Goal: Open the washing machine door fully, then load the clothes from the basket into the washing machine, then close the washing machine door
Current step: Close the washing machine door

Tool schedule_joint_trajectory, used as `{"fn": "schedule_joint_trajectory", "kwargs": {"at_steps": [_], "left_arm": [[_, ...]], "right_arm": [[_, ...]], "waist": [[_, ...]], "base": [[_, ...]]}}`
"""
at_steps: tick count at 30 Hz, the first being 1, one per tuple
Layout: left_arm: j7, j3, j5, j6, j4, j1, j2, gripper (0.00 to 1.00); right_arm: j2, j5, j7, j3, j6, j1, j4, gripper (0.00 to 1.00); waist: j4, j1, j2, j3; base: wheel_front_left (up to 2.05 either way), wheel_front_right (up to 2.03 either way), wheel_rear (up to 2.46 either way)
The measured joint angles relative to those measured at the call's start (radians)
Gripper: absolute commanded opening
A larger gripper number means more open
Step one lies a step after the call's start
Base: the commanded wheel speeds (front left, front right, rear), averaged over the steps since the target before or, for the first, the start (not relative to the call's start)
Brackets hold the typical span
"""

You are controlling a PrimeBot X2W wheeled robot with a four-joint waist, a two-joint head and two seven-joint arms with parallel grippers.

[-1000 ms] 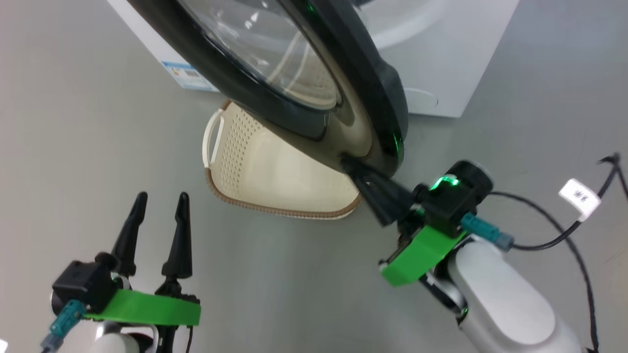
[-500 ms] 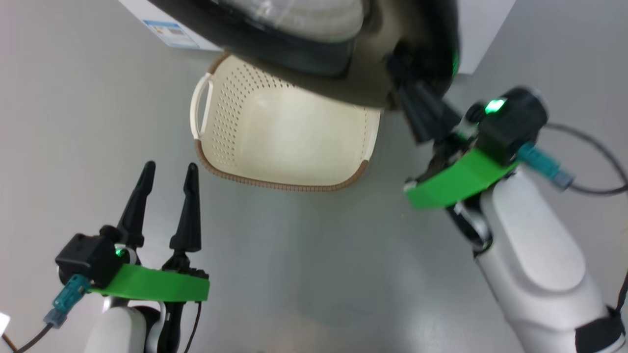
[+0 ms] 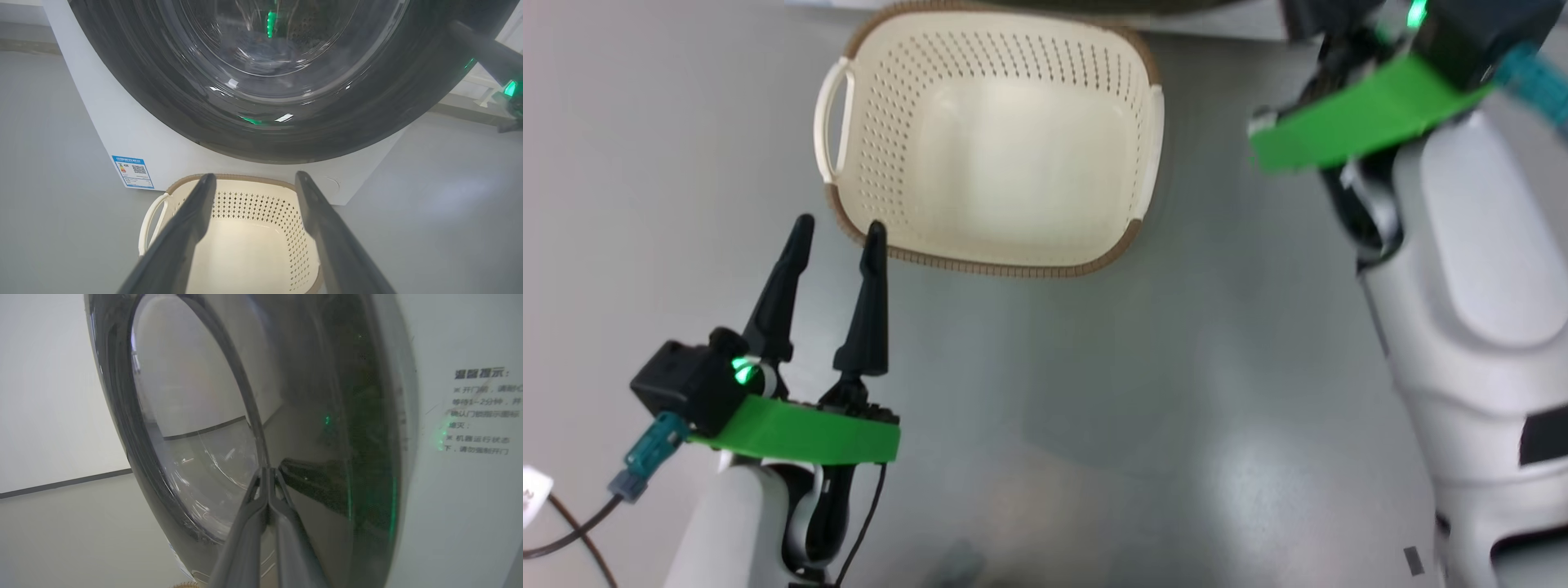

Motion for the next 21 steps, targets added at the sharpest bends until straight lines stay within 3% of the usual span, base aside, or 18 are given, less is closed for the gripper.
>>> {"fn": "schedule_joint_trajectory", "kwargs": {"at_steps": [9, 21], "left_arm": [[0.000, -0.022, -0.029, 0.000, -0.002, -0.035, -0.003, 1.00], [0.000, -0.044, -0.035, 0.000, -0.002, -0.056, -0.003, 1.00]], "right_arm": [[-0.020, -0.031, 0.000, -0.019, 0.000, -0.176, 0.060, 0.00], [0.014, -0.063, -0.002, -0.087, 0.021, -0.196, 0.065, 0.00]], "waist": [[0.012, 0.0000, 0.0000, 0.075], [0.017, 0.0000, 0.0000, 0.095]], "base": [[0.00, 0.00, 0.00], [0.00, 0.00, 0.00]]}}
